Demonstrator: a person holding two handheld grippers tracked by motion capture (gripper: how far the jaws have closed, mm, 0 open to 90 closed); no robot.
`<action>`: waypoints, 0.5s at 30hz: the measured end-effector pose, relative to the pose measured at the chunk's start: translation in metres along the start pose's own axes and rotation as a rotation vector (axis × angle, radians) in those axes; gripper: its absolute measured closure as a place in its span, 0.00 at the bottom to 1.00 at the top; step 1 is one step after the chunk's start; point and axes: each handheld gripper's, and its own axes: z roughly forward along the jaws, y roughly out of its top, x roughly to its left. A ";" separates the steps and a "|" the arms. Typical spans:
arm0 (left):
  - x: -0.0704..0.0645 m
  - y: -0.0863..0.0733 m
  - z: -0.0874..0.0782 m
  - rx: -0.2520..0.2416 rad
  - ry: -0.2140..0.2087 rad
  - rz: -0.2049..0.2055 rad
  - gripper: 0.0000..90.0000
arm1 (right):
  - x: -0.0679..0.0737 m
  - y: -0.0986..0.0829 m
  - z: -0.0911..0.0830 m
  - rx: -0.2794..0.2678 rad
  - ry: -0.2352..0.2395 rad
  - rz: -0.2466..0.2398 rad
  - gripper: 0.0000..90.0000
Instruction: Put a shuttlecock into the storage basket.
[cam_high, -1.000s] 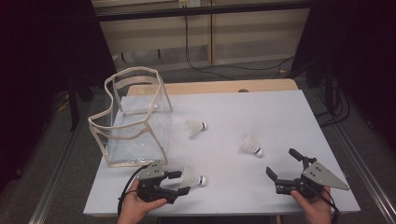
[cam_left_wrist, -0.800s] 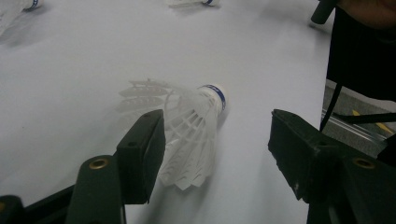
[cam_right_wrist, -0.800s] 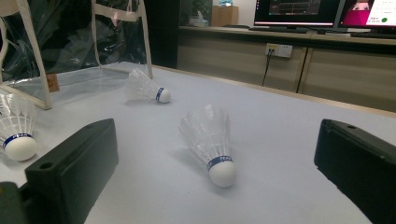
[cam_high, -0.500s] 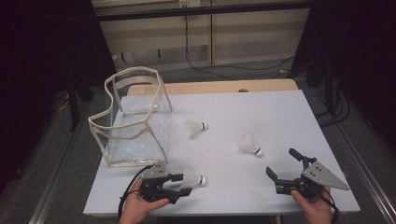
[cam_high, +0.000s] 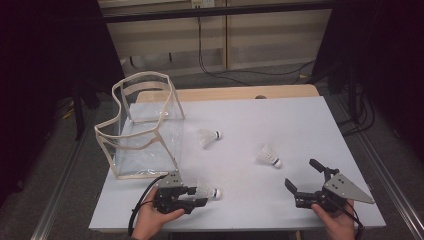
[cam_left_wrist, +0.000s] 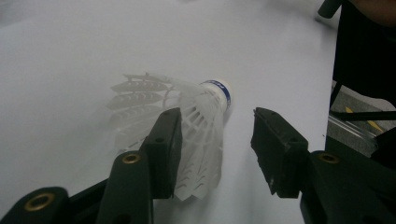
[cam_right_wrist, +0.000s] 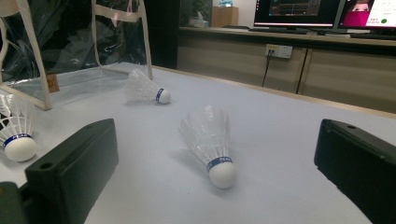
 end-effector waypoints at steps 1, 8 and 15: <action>0.000 0.000 0.000 0.004 0.003 0.001 0.61 | 0.000 0.000 0.000 0.002 0.000 -0.001 0.00; -0.001 0.002 0.004 0.018 0.006 -0.003 0.67 | 0.000 0.000 0.000 -0.001 -0.003 -0.001 0.00; 0.000 0.004 0.006 0.025 0.008 -0.012 0.71 | 0.000 0.000 0.000 0.000 -0.004 -0.002 0.00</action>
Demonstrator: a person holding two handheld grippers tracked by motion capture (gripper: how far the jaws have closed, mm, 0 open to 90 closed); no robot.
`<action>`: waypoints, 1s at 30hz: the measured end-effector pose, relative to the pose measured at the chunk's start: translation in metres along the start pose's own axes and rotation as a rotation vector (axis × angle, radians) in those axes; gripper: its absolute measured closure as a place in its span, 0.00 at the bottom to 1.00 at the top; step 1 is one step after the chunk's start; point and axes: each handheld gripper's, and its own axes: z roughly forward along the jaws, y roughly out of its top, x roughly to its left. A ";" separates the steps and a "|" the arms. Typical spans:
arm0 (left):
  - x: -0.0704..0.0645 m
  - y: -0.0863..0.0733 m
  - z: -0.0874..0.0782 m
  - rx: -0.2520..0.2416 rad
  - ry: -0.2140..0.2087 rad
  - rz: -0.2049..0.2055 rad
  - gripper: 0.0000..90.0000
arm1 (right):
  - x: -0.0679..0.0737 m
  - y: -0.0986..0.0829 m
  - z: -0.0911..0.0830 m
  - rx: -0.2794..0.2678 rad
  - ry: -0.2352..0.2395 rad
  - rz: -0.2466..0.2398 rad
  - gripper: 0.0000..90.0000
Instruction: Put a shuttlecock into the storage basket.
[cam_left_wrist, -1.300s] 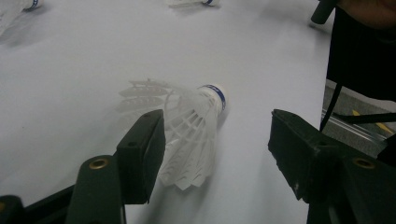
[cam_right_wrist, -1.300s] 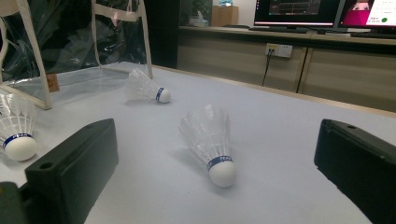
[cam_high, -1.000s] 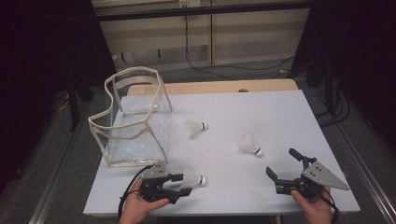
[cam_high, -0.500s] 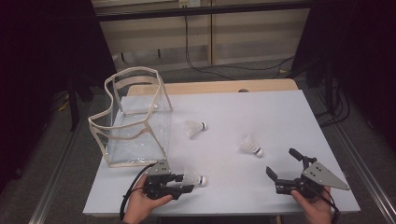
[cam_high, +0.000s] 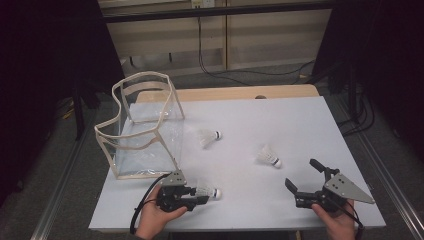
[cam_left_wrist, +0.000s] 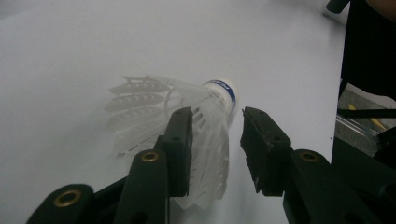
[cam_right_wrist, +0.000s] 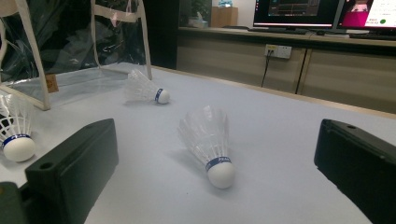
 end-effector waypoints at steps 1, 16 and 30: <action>0.000 0.000 0.001 -0.002 0.000 0.003 0.71 | 0.000 0.000 0.000 -0.001 0.000 0.000 0.00; 0.000 0.003 0.003 0.000 -0.001 -0.020 0.79 | 0.000 0.000 -0.001 0.000 -0.001 0.000 0.00; 0.000 0.003 0.004 0.013 -0.005 -0.032 0.93 | -0.001 0.000 -0.001 -0.003 -0.004 -0.003 0.00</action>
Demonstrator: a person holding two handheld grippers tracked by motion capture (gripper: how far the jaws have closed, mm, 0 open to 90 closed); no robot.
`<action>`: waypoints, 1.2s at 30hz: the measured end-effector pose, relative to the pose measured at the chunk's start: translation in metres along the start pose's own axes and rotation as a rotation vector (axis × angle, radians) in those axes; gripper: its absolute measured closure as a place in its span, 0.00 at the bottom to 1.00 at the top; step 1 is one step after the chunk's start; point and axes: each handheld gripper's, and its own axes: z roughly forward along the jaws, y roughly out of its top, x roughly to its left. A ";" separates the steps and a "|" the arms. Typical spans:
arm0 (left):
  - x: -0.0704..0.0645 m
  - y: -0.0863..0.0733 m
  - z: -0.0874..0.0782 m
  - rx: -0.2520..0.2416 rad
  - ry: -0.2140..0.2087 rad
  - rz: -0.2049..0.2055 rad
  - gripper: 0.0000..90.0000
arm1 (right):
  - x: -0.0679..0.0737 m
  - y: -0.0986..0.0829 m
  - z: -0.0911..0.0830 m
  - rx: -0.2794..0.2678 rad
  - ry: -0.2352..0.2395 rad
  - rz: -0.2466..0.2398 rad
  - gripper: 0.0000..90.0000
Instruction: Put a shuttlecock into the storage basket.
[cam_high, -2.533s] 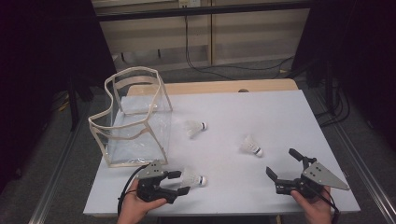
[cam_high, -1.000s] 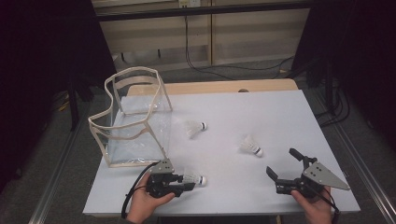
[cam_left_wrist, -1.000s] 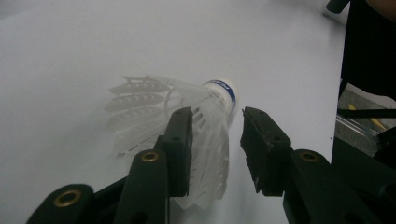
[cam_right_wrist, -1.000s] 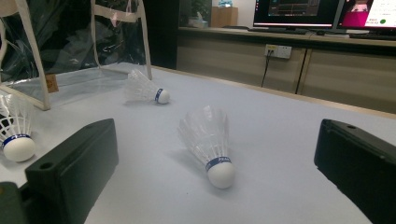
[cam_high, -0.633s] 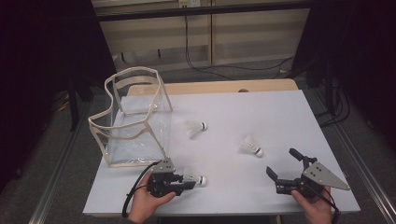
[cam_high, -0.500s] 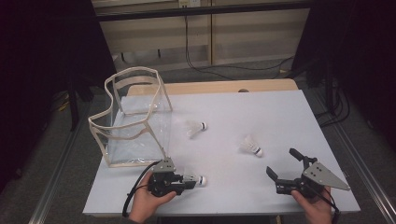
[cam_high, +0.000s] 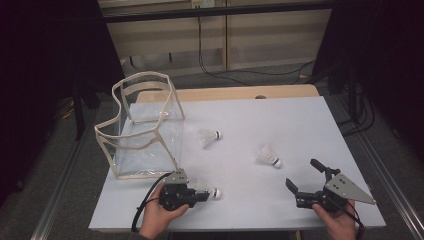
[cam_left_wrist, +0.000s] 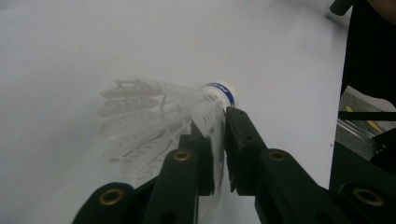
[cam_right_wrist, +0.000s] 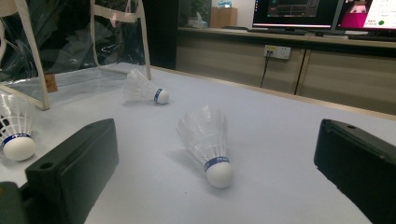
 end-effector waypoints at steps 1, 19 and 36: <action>0.000 0.000 0.000 0.000 -0.001 -0.002 0.93 | 0.000 0.000 0.000 0.000 -0.001 0.004 0.00; 0.001 0.004 -0.008 -0.005 -0.009 -0.043 0.98 | -0.001 0.001 0.000 -0.003 -0.002 0.001 0.00; 0.007 0.015 -0.017 0.004 0.011 -0.126 0.99 | -0.002 0.000 0.000 -0.004 -0.001 0.007 0.00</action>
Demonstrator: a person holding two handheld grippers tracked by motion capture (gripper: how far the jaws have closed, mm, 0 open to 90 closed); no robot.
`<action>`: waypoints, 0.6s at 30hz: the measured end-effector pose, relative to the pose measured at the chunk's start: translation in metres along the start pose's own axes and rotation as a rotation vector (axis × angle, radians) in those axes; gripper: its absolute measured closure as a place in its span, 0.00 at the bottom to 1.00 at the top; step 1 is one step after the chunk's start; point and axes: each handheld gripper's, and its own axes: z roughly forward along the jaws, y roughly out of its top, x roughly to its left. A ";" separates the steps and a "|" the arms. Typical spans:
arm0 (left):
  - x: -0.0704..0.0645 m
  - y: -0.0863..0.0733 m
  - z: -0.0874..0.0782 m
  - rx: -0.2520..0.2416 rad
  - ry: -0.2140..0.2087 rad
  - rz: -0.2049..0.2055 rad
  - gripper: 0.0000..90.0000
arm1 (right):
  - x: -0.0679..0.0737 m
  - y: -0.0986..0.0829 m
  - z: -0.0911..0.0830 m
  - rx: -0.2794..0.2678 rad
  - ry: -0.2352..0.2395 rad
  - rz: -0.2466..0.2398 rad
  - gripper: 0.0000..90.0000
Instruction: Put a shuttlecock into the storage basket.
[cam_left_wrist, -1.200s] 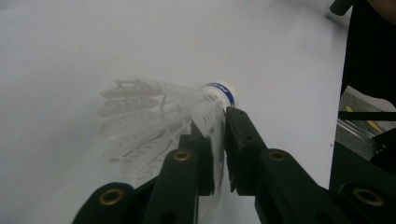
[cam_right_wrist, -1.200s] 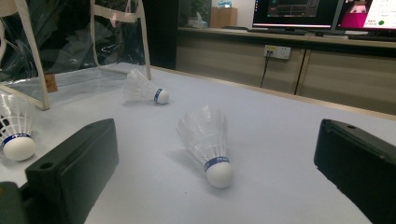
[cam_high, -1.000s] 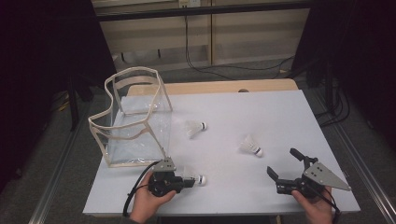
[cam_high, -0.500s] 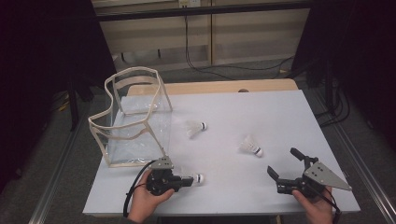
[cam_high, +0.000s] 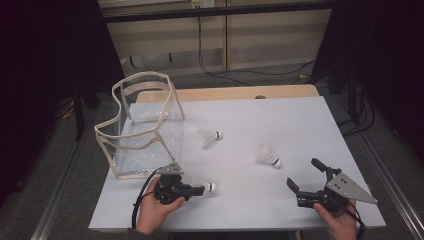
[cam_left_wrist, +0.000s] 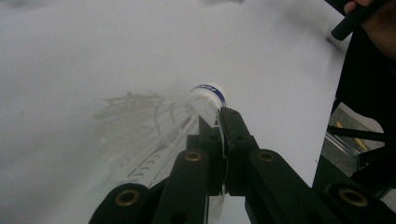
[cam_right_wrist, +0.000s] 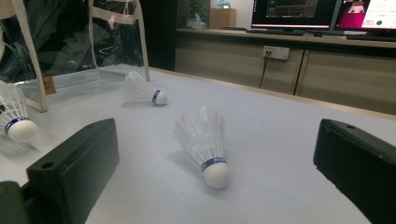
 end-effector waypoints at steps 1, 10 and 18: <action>0.000 0.000 0.000 0.000 -0.001 -0.001 0.99 | 0.000 0.000 0.000 0.001 0.001 -0.001 0.00; -0.001 0.007 -0.002 0.002 -0.001 -0.024 0.99 | 0.000 0.000 0.001 0.005 0.005 0.003 0.00; -0.002 0.012 -0.002 0.013 -0.003 -0.030 0.99 | -0.001 -0.001 0.002 0.008 0.004 0.009 0.00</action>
